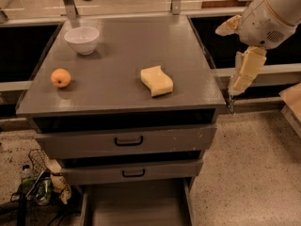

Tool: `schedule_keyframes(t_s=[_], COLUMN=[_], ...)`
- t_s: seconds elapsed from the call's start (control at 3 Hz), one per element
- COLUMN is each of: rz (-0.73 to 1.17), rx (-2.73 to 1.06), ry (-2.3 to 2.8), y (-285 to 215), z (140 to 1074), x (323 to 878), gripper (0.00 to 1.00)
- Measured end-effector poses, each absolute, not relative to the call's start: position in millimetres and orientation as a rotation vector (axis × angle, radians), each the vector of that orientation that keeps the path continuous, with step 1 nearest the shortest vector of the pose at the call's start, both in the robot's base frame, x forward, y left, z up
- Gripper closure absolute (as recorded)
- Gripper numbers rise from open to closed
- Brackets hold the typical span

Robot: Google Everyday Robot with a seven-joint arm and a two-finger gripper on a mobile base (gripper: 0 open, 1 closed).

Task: Place sponge into bottom drawer

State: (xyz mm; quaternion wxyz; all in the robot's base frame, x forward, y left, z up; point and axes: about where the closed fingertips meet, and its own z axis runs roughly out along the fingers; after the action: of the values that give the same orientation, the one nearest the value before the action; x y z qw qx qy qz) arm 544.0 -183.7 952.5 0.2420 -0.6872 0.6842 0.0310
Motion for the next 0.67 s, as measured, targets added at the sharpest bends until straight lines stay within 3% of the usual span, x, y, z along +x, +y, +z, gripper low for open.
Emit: schedule_keyframes(t_s=[0.67], rz=[0.078], rx=[-1.853], ry=[1.873], y=[-183.6], z=[952.0], x=[546.7], gripper=[0.0])
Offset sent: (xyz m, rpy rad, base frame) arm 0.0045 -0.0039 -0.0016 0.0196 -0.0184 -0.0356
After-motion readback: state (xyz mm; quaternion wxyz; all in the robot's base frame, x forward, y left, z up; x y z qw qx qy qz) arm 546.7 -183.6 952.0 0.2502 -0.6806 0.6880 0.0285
